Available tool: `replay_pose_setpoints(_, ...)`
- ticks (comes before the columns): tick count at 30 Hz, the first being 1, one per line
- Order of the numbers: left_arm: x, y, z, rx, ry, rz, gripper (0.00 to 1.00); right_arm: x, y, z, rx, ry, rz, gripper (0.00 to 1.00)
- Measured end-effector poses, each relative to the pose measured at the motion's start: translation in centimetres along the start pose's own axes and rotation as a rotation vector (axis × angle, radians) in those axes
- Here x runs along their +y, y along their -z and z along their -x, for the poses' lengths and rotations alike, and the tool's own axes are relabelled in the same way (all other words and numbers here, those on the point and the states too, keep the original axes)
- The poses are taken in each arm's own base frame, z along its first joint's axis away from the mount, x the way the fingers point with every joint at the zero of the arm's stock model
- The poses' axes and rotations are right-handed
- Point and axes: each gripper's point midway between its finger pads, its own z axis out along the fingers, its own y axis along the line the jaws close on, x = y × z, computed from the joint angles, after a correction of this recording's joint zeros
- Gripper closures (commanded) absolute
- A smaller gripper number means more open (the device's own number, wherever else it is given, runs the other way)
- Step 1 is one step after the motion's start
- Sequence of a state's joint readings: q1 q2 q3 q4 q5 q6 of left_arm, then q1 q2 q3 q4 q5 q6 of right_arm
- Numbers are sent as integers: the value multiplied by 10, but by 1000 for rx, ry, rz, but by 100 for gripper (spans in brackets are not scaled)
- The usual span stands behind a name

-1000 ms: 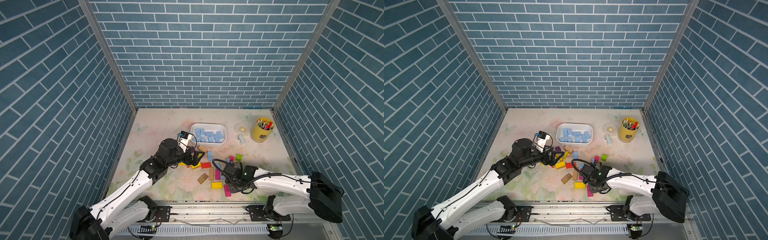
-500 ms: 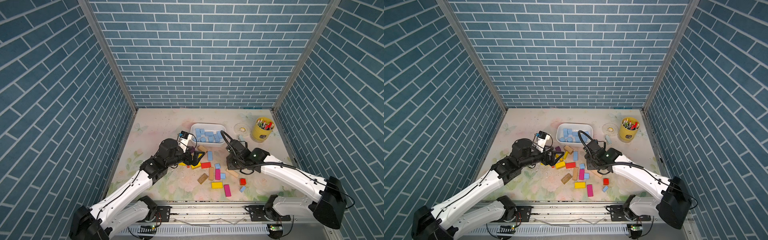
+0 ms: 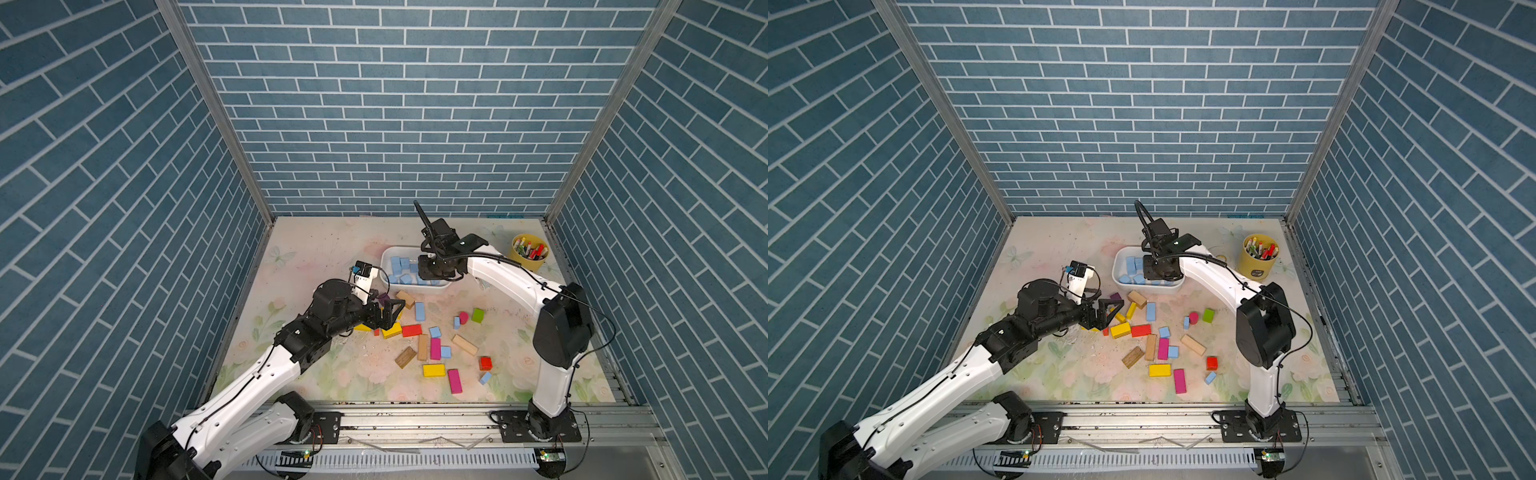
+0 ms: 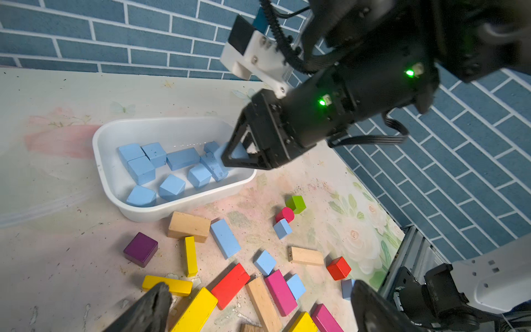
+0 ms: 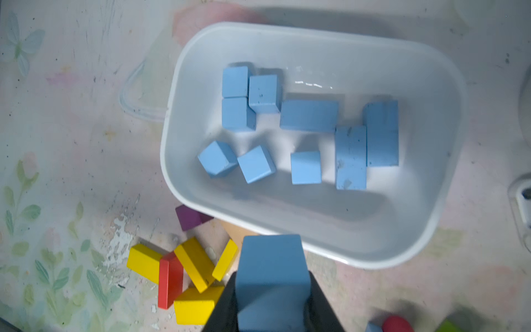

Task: Pick out the blue building blocks
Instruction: Place the building block in the storage box.

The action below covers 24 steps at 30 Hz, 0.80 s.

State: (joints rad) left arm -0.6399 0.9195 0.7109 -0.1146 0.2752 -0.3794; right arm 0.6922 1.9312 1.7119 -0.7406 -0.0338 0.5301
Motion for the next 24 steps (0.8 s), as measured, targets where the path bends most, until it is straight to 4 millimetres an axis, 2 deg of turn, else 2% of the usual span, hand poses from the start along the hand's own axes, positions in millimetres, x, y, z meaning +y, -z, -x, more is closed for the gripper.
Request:
replay_pose_setpoints(6,8,-4,-14,28,6,21,1,2,-41,25,42,-19,2,80)
replay_pose_setpoints(9,9,-5,-15,31,6,23,1,3,-61,30,69,-26,6,78)
replay_pose_setpoints(14,9,-5,-16,32,6,24,1,1,-91,28,126,-31,-5,75)
replay_pose_setpoints(18,10,-5,-16,32,6,27,1,-2,-109,26,161,-38,-15,71)
replay_pose_setpoints(24,10,-5,-16,32,3,26,1,2,-119,42,163,-50,17,60)
